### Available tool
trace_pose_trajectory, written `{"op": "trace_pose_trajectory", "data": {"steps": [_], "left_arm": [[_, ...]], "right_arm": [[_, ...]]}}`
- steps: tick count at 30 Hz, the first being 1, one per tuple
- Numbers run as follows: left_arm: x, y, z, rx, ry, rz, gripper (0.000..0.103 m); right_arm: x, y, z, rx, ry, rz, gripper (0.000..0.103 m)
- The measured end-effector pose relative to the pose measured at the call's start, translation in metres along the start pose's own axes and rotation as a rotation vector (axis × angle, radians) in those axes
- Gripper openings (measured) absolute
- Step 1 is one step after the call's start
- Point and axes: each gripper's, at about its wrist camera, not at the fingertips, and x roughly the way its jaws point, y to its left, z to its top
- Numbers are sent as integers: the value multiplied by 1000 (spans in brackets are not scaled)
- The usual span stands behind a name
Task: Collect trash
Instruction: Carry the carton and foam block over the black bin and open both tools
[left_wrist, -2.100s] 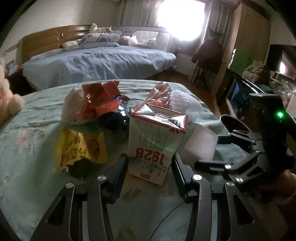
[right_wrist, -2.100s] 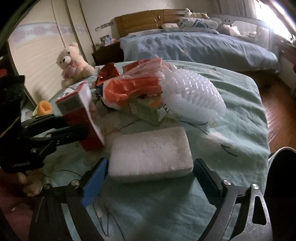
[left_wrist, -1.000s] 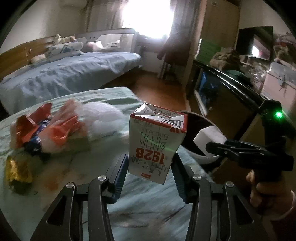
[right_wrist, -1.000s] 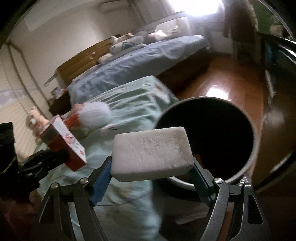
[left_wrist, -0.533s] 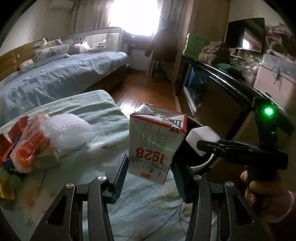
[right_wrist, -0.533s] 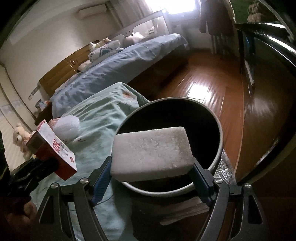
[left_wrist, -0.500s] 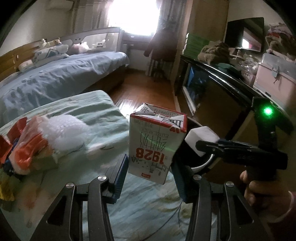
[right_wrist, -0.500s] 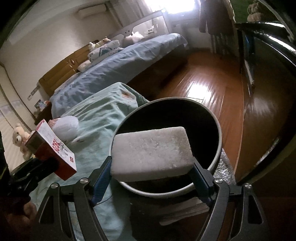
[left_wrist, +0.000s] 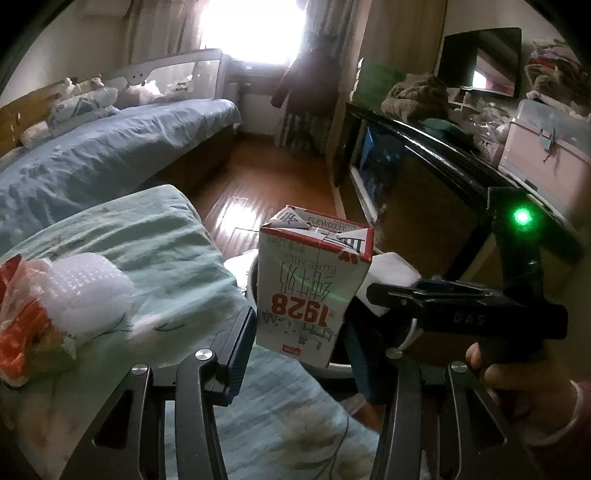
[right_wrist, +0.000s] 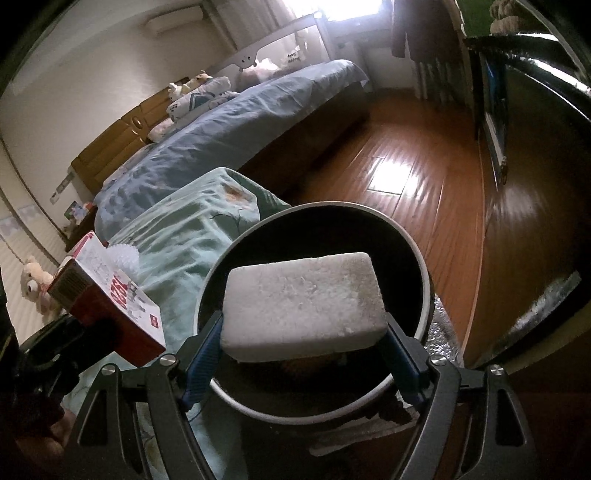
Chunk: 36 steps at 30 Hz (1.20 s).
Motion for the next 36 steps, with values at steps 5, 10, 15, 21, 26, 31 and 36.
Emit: {"op": "trace_pose_trajectory", "data": {"steps": [5,10,15,21,26,31,36], "left_arm": [[10,-3,7,6,4,-13,46],[20,-5,11,8,9,-21,46],[28,-6,13,0,14,-24,47],[35,-9,15,-3,26,-28,47],[40,-10,17,-4,34,-28,46],[39,-9,18,-15,43,-26,49],[28,-4,16,-42,27,-22,55]], "right_arm": [[3,-3,4,6,4,-1,83],[5,-6,9,7,1,1,83],[7,-10,11,8,3,-1,83],[8,-12,12,13,5,-3,83],[10,-13,14,15,9,0,83],[13,-16,16,34,19,8,84],[14,-18,15,54,23,7,89]]}}
